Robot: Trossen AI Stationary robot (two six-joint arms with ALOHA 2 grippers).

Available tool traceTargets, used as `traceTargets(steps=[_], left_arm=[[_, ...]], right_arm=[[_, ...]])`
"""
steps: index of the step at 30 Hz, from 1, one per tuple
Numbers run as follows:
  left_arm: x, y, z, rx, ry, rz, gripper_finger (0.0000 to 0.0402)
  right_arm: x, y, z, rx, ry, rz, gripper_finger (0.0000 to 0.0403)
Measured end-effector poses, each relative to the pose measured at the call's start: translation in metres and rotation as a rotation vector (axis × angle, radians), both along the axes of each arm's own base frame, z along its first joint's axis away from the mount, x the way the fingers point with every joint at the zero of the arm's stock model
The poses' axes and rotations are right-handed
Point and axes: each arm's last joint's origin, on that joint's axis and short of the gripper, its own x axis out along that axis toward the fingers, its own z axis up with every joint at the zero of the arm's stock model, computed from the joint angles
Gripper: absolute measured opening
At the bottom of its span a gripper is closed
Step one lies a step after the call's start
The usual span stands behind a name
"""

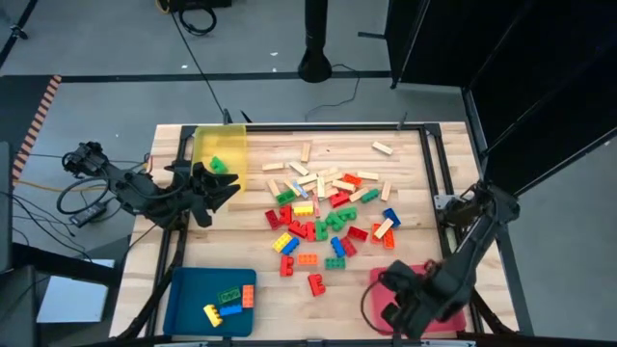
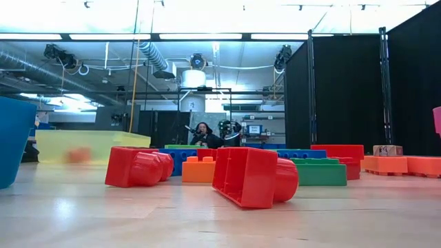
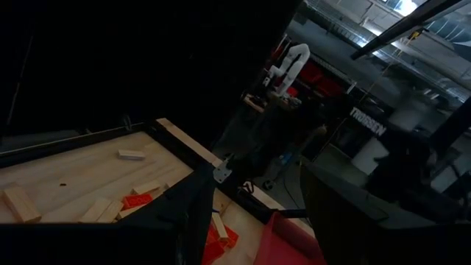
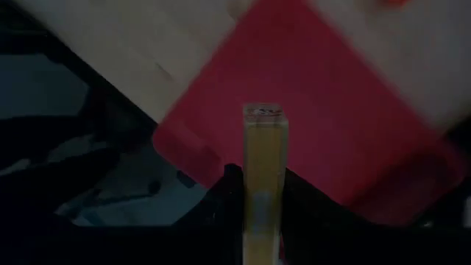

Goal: Sort blocks by size
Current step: Put the wooden block into the red bin

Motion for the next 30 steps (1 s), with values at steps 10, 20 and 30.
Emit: traceTargets(steps=[10, 20, 30], left_arm=[[0.000, 0.000, 0.000, 0.001, 0.001, 0.001, 0.0209], [0.000, 0.000, 0.000, 0.001, 0.001, 0.001, 0.0209], [0.000, 0.000, 0.000, 0.004, 0.003, 0.001, 0.0209]], right_arm=[[-0.012, 0.016, -0.085, 0.033, 0.017, -0.230, 0.0071], [-0.012, 0.000, -0.132, 0.017, 0.035, -0.290, 0.0073], [-0.009, 0.000, -0.122, 0.069, 0.025, -0.248, 0.0267]])
